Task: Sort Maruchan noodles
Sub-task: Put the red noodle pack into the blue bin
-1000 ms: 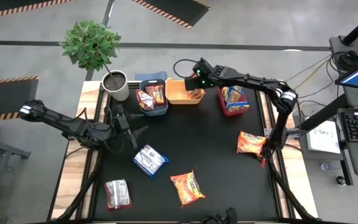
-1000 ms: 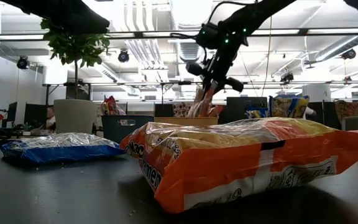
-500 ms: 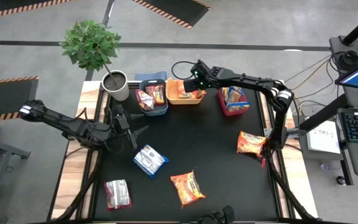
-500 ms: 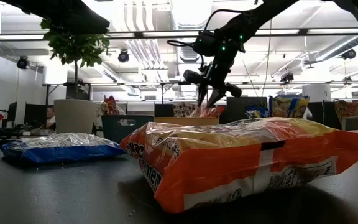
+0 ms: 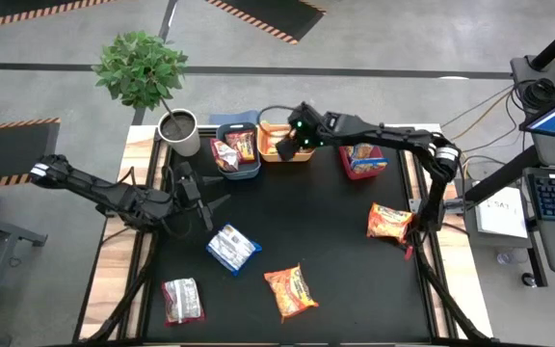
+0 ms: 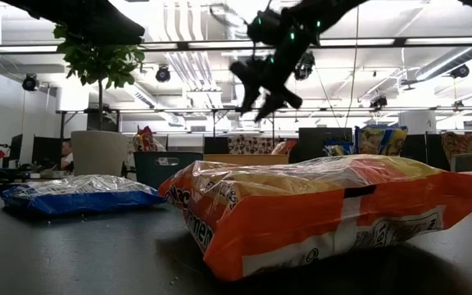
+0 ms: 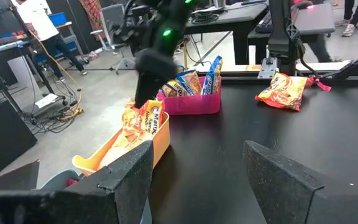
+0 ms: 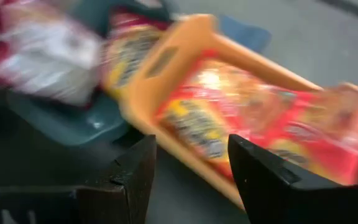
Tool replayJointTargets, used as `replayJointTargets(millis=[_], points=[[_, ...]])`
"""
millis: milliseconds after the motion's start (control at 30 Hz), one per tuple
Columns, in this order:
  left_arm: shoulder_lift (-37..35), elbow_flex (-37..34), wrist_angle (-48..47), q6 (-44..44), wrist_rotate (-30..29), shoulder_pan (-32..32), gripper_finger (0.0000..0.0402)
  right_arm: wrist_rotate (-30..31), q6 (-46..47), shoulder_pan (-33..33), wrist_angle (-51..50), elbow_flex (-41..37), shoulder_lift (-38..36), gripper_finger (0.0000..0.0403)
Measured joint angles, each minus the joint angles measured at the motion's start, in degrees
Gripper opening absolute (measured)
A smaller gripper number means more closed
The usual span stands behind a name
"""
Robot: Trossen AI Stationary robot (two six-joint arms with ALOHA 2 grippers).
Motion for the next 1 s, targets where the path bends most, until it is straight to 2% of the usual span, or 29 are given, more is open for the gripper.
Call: replayJointTargets(millis=[233, 467, 567, 767, 900, 1000], points=[[2.7, 0.0, 0.0, -3.9, 0.3, 0.0, 0.0231, 0.1, -10.6, 12.4, 5.6, -2.5, -1.5, 0.0187], [7.1, 0.0, 0.0, -8.0, 6.4, 0.0, 0.0231, -0.9, -23.0, 25.2, 23.7, -11.5, -1.3, 0.0187], [8.8, 0.0, 0.0, -10.6, 10.6, 0.0, 0.0231, -2.3, -28.9, 28.8, 27.5, -14.7, -1.3, 0.0187], [13.1, 0.0, 0.0, -18.5, 20.4, -0.1, 0.0231, -2.2, -32.6, 31.0, 27.8, -17.9, -1.3, 0.0187], [17.4, 0.0, 1.0, -26.9, 22.6, -0.6, 0.0231, -2.0, -34.3, 30.8, 28.3, -19.0, -1.3, 0.0187], [20.7, 0.1, 7.1, -33.0, 22.8, -2.3, 0.0231, -2.4, -36.5, 30.6, 32.0, -19.9, -1.3, 0.0187]])
